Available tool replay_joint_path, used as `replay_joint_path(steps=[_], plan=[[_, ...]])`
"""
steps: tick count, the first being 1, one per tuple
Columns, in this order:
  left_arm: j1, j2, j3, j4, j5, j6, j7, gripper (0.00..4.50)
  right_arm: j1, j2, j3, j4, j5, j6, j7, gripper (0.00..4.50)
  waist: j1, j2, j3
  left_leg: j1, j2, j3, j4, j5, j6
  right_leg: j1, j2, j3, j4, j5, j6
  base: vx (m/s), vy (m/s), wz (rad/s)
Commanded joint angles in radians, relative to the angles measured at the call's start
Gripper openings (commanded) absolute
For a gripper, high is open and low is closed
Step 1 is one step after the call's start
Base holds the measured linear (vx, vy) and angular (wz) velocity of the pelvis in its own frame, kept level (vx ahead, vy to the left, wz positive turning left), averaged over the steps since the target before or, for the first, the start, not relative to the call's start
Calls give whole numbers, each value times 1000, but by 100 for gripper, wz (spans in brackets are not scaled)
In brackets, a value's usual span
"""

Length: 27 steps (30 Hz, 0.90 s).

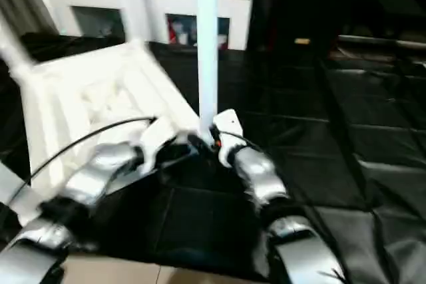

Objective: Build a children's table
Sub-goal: Rotate leg to tighten

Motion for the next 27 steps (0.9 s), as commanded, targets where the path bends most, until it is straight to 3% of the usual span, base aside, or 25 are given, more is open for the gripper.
replay_joint_path(steps=[1,2,6,11,14,27], plan=[[40,14,-45,-26,-21,-18,-102,0,29,-40,33,-28,6,17,127,383,4,-10,-50,-3,47,-6,-52,-109,101,47,-80,47,-60,-10,-238,0,0,0],[44,18,-46,-33,-22,-18,-111,0,33,-45,36,-34,13,23,152,383,12,-8,-52,-1,48,-4,-48,-95,112,45,-78,47,-53,51,-254,0,0,0],[68,52,-45,-79,-65,-21,-210,0,86,-97,59,-140,68,54,354,383,20,-12,-52,-4,48,-5,-47,-104,121,49,-80,46,-52,56,-248,0,0,0],[78,69,-39,-101,-85,-6,-245,0,111,-121,73,-187,96,87,449,383,23,-12,-47,-3,46,-5,-51,-142,95,47,-82,46,-63,-48,-233,0,0,0],[79,71,-36,-102,-86,-4,-252,0,118,-125,74,-198,102,104,469,383,23,-13,-48,-3,46,-5,-51,-132,90,47,-81,46,-62,-49,-228,0,0,0],[81,74,-38,-110,-84,10,-268,0,126,-122,70,-217,117,160,489,289,25,-14,-54,-4,43,-5,-45,-90,98,48,-79,44,-53,14,-236,0,0,0]])
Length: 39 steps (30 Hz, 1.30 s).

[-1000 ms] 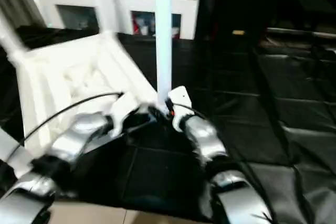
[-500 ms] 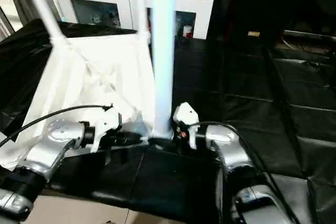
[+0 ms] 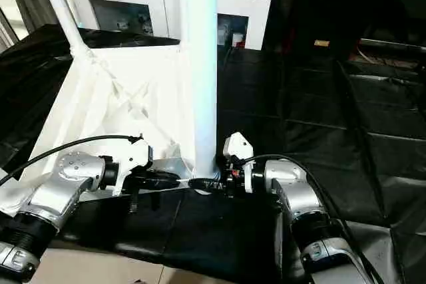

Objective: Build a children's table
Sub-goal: Rotate leg to tighten

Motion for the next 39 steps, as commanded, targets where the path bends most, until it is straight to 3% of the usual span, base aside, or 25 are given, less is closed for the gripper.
replay_joint_path(steps=[1,9,11,13,15,16,17,22,23,26,28,32,34,39], plan=[[16,-12,-24,-11,-15,8,-26,0,20,0,22,-8,-4,21,27,283,0,-13,-54,1,43,-6,-52,-92,90,52,-78,44,-55,13,-236,0,0,0],[19,-11,-21,-15,-15,15,-20,0,24,5,29,-1,-30,17,-7,272,2,-15,-55,1,42,-6,-50,-81,93,53,-79,44,-53,11,-232,0,0,0],[13,-22,-11,3,-4,18,18,0,-1,32,10,55,-61,9,-130,272,1,-14,-54,1,42,-6,-51,-87,86,50,-80,44,-54,-3,-231,0,0,0],[0,-32,-8,32,23,24,71,0,-22,51,-5,97,-80,8,-222,272,-4,-14,-47,2,41,-8,-59,-131,66,49,-80,43,-64,-83,-221,0,0,0],[-32,-60,4,103,66,47,190,0,-59,89,-35,170,-99,25,-392,271,-23,-12,-34,10,39,-11,-70,-226,17,42,-85,46,-87,-284,-192,-28,-2,-1],[-34,-63,5,108,68,49,198,0,-62,91,-37,174,-100,26,-402,271,-26,-11,-32,13,37,-13,-71,-253,4,42,-86,45,-92,-350,-179,-59,-2,-3],[-44,-75,11,128,73,65,229,0,-72,106,-50,192,-99,31,-455,271,-29,-12,-37,16,40,-19,-72,-260,-11,46,-91,48,-94,-399,-157,-59,-2,-3],[-110,-174,56,241,94,139,470,0,-115,215,-129,262,-61,96,-736,270,-42,-12,-35,16,37,-18,-75,-272,-15,37,-86,51,-99,-390,-150,0,0,0],[-138,-216,78,278,97,167,570,0,-130,254,-150,295,-58,104,-855,270,-43,-13,-36,16,38,-19,-75,-272,-17,37,-87,51,-99,-384,-152,0,0,0],[-177,-262,89,331,112,178,656,0,-154,292,-150,338,-85,92,-962,270,-42,-13,-37,16,36,-18,-73,-262,-15,35,-86,53,-100,-362,-154,0,0,0],[-187,-271,84,344,120,175,667,0,-160,299,-145,344,-93,85,-972,270,-39,-14,-39,15,33,-18,-72,-254,-9,38,-86,53,-99,-347,-154,0,0,0],[-201,-281,67,367,135,162,668,0,-165,313,-137,341,-104,67,-937,270,-36,-10,-44,7,33,-15,-68,-212,21,44,-85,54,-89,-228,-173,0,0,0],[-200,-274,58,371,143,152,661,0,-163,319,-144,336,-95,58,-924,326,-36,-6,-44,7,33,-15,-68,-214,26,44,-85,54,-90,-231,-175,0,0,0],[-191,-251,45,368,155,103,623,0,-165,302,-152,334,-95,26,-917,375,-42,-1,-42,2,35,-20,-74,-241,17,46,-86,51,-94,-278,-164,0,0,0]])
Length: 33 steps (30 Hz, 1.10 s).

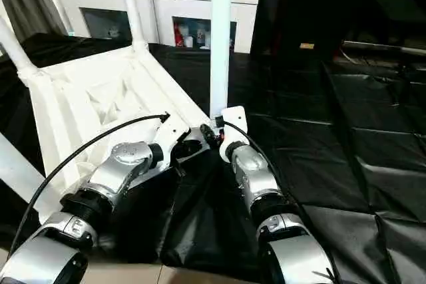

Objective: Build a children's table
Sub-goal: Rotate leg to tighten

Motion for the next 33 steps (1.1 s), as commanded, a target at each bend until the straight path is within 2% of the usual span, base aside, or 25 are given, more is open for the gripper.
replay_joint_path(steps=[1,5,7,8,9,11,12,13,14,15,19,21,23,25,28,29,33], plan=[[23,15,0,52,18,6,33,0,21,14,22,33,-4,11,37,383,5,-3,-39,-5,39,-18,-74,-256,24,33,-86,45,-95,-298,-162,0,0,0],[44,45,-10,15,12,-43,-44,0,32,-34,35,-7,0,-23,173,427,3,-2,-38,-6,40,-17,-74,-268,29,33,-87,47,-97,-304,-169,0,0,0],[53,60,-7,2,4,-42,-72,0,45,-74,62,-32,-14,-60,272,427,4,-3,-40,-8,40,-16,-71,-247,42,36,-86,47,-94,-267,-177,0,0,0],[59,71,-6,6,-3,-75,-102,0,59,-102,73,-54,-7,-75,352,427,6,-2,-41,-9,41,-13,-68,-227,52,35,-86,48,-91,-228,-187,0,0,0],[62,74,-5,7,-7,-87,-112,0,64,-110,73,-61,-2,-76,379,427,8,-6,-43,-14,38,-13,-64,-198,65,43,-85,46,-86,-183,-195,0,0,0],[77,88,-3,0,-31,-130,-178,0,86,-152,85,-98,16,-93,496,427,11,-6,-43,-13,38,-11,-61,-172,81,43,-84,45,-83,-141,-210,0,0,0],[77,88,-3,0,-31,-130,-178,0,86,-152,85,-98,16,-93,496,427,13,-5,-45,-13,40,-11,-60,-159,90,43,-85,44,-79,-121,-218,0,0,0],[95,101,-2,-27,-63,-151,-253,0,104,-188,97,-127,28,-96,597,427,14,-5,-44,-14,41,-11,-61,-156,93,45,-84,43,-79,-117,-223,0,0,0],[103,106,-3,-41,-76,-157,-283,0,109,-198,101,-136,32,-96,625,427,16,-6,-42,-15,41,-9,-60,-155,97,46,-83,41,-78,-118,-226,0,0,0],[116,116,-7,-67,-93,-165,-334,0,117,-214,103,-152,44,-86,677,427,19,-4,-43,-11,44,-7,-59,-158,99,42,-83,41,-79,-123,-230,0,0,0],[159,157,-28,-155,-155,-146,-498,0,140,-255,117,-205,77,-58,821,427,23,-2,-45,-11,50,-9,-61,-156,101,43,-83,40,-71,-109,-242,0,0,0],[170,168,-33,-180,-177,-134,-548,0,149,-265,130,-221,80,-44,864,427,32,3,-47,-3,52,-4,-57,-136,107,36,-81,42,-68,-57,-258,0,0,0],[175,177,-35,-190,-183,-136,-573,0,163,-275,151,-240,81,-26,915,427,42,2,-51,-5,52,-4,-54,-110,117,37,-80,41,-59,9,-269,0,0,0],[176,179,-34,-189,-182,-136,-579,0,172,-279,158,-253,85,-14,940,427,48,-1,-50,-7,50,-3,-53,-107,120,39,-78,40,-57,29,-265,0,0,0],[178,184,-36,-187,-180,-136,-595,0,182,-281,164,-269,89,3,964,427,51,-3,-48,-9,48,-4,-54,-124,110,41,-81,40,-61,-9,-250,0,0,0],[185,193,-33,-197,-178,-129,-608,0,189,-281,170,-283,95,28,988,411,51,-5,-47,-9,48,-4,-55,-127,106,41,-81,40,-62,-28,-242,0,0,0],[191,199,-29,-210,-178,-122,-612,0,187,-280,171,-281,99,36,999,383,53,-8,-48,-8,48,-4,-55,-121,98,40,-82,40,-63,-51,-232,0,0,0]])
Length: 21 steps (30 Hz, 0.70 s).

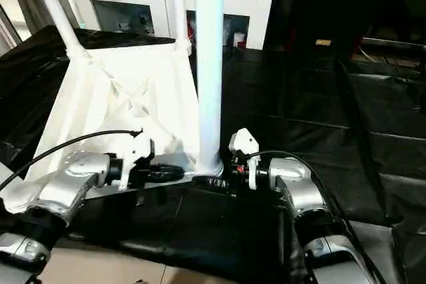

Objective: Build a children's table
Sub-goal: Rotate leg to tighten

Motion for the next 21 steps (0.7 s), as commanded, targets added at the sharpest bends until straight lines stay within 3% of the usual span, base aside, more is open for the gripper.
replay_joint_path(steps=[1,13,21], plan=[[17,-13,-23,-7,-20,11,-20,0,14,9,31,-5,0,20,31,383,-1,-14,-52,2,45,-7,-55,-122,89,50,-81,44,-61,-44,-232,0,0,0],[40,0,-22,-34,-14,26,-32,0,25,14,43,-26,5,67,57,274,4,-18,-54,0,43,-7,-53,-100,93,51,-81,43,-58,-23,-228,0,0,0],[47,6,-26,-44,-9,39,-41,0,34,21,48,-32,2,79,52,262,3,-15,-55,1,42,-7,-52,-97,91,52,-80,42,-56,-11,-230,0,0,0]])
